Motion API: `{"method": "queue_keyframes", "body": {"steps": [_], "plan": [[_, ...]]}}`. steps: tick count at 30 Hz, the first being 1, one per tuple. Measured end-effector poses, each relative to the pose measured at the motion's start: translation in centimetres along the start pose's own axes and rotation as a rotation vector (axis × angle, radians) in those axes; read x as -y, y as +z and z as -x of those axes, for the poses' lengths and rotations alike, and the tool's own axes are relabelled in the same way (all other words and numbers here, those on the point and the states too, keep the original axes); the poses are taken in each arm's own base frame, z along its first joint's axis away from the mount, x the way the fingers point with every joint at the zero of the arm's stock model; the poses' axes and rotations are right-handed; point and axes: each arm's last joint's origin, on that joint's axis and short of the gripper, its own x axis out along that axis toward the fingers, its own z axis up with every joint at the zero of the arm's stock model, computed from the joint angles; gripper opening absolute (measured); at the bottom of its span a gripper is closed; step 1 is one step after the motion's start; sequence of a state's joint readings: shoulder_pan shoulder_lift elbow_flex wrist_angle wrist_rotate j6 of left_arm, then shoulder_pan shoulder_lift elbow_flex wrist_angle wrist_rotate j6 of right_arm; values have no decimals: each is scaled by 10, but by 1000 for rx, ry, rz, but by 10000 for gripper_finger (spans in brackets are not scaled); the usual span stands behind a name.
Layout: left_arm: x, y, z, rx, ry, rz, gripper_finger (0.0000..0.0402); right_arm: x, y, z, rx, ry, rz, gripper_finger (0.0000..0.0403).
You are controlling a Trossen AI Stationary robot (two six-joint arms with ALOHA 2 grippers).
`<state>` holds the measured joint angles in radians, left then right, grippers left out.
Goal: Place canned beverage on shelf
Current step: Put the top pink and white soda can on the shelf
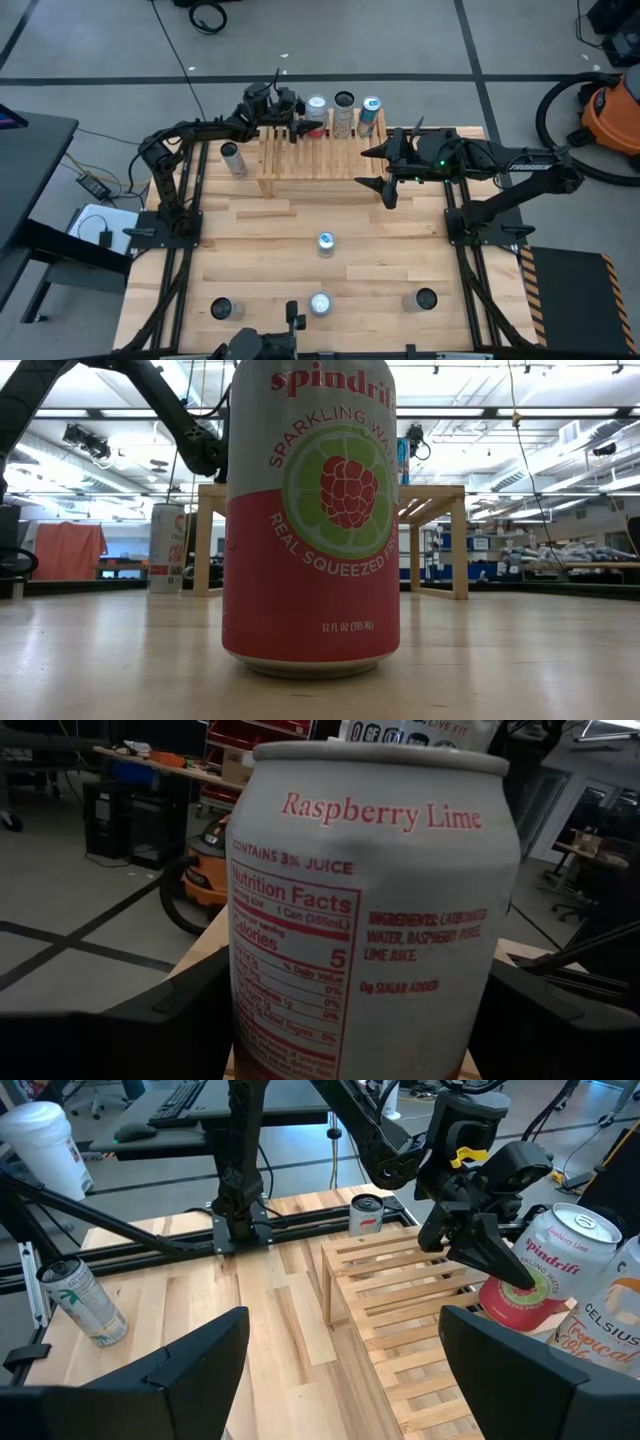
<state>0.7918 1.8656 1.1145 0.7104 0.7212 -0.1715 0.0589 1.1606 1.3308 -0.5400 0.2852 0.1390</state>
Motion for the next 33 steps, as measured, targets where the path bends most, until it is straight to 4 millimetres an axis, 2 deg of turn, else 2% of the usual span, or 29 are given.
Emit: {"method": "queue_keyframes", "body": {"steps": [12, 19, 33], "plan": [[2, 1, -2, 15, -2, 22, 315, 0, 0, 0, 0, 0, -42, 336], [2, 1, -2, 15, -3, 93, 315, 0, 0, 0, 0, 0, -42, 336], [1, 1, -1, 15, 0, 9, 315, 0, 0, 0, 0, 0, -35, 336]]}}
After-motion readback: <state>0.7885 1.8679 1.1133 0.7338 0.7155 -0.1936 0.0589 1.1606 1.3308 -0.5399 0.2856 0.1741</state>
